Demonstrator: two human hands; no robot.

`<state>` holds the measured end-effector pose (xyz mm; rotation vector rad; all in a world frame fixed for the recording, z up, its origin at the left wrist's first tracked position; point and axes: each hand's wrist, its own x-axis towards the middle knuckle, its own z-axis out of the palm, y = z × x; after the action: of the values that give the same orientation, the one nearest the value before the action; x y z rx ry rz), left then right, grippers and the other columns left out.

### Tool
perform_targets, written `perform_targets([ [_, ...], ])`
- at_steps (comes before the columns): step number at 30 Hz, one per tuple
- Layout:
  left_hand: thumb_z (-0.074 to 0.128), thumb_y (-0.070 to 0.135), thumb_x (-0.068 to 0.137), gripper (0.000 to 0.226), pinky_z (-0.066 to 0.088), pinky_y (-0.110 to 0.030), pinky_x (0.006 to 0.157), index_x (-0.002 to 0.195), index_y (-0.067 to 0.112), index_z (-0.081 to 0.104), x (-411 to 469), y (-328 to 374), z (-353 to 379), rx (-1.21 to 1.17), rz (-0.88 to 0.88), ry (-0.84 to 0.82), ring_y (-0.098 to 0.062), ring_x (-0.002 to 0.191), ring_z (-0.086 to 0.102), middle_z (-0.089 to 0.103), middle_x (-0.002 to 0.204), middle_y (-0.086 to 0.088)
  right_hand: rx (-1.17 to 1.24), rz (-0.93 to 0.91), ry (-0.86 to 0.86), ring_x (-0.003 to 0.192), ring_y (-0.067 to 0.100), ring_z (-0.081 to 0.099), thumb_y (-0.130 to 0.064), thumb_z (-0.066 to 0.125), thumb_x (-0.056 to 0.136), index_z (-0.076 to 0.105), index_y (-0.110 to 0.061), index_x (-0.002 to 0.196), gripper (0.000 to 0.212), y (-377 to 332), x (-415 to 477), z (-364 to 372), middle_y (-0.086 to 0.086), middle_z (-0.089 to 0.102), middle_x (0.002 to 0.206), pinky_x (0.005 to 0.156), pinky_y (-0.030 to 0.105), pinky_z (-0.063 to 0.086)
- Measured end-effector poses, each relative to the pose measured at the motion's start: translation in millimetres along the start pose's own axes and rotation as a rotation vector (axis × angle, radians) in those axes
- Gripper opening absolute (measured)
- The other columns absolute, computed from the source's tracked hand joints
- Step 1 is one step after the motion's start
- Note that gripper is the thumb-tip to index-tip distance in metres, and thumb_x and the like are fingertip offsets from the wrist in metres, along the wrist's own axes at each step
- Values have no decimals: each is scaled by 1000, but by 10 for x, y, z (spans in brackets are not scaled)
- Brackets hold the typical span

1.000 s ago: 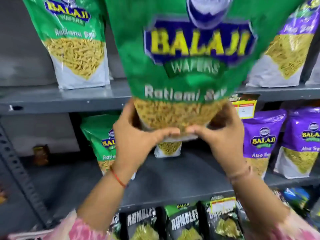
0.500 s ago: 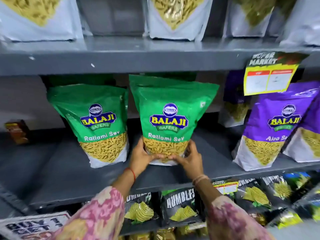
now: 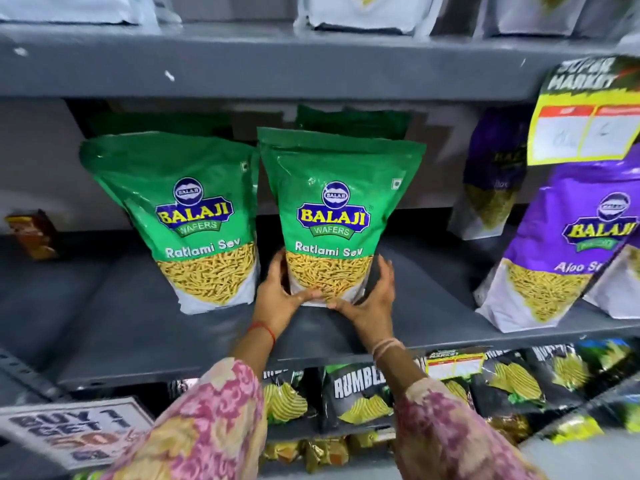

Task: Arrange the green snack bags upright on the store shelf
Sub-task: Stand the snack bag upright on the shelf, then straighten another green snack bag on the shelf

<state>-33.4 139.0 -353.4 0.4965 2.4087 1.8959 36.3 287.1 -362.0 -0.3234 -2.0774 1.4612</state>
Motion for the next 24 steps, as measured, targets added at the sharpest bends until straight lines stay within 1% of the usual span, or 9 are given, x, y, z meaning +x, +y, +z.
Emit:
perform_targets([
  [2,79,25,62,73,43,-31,100,126,18,44,-294,110,-96,30,48,137,-17,115,56,62,120,-6,-109,-154,57,138,21,21,-56,74,58,26,-10,137,103,-197,-290,-7,15,25,148,114,45,21],
  [4,72,44,61,45,51,-22,82,102,32,59,-616,305,-231,75,109,304,-6,90,66,71,93,3,-88,-367,65,136,15,22,-70,55,68,28,-19,135,88,-470,-505,12,5,26,146,110,52,24],
  [7,73,45,63,20,48,-9,60,76,43,59,-788,861,-532,23,293,490,5,64,62,70,64,14,117,-659,84,136,14,26,-65,55,74,30,-30,131,72,-1254,-516,102,-3,29,143,106,52,31],
  [10,69,32,67,14,45,-6,61,73,38,57,-686,1638,-962,-17,546,677,10,61,59,66,60,20,266,-933,145,134,13,30,-52,59,77,33,-19,127,66,-2278,-316,189,1,30,140,103,37,38],
  [13,63,36,74,6,46,-16,64,75,33,58,-564,2320,-1500,31,785,804,7,61,55,59,68,16,394,-999,151,124,32,42,-36,66,74,33,-24,127,64,-3184,-8,293,-5,28,137,94,38,46],
  [16,66,32,75,25,43,-21,69,87,10,62,-304,2753,-2072,138,796,873,-5,69,57,62,76,1,212,-853,54,124,34,41,-32,73,73,36,-3,127,72,-3834,514,524,13,35,133,104,45,40],
  [19,74,21,69,41,48,-31,81,100,1,58,116,2984,-2516,184,593,840,-27,88,63,67,98,-19,-14,-483,-224,132,27,35,-32,76,71,27,-3,135,85,-4113,1047,740,18,33,143,106,26,28],
  [22,76,16,67,53,46,-36,91,111,-2,53,442,2981,-2743,208,348,595,-21,101,57,62,111,-13,-128,-185,-515,137,27,31,-27,71,77,13,-1,140,89,-4042,1340,920,14,26,151,101,26,32],
  [24,77,11,65,58,44,-35,98,115,-2,51,567,2917,-2792,156,288,405,-21,106,55,59,122,-18,-95,-146,-583,134,28,37,-26,71,77,18,-5,139,84,-3963,1443,1036,12,34,149,95,31,35],
])
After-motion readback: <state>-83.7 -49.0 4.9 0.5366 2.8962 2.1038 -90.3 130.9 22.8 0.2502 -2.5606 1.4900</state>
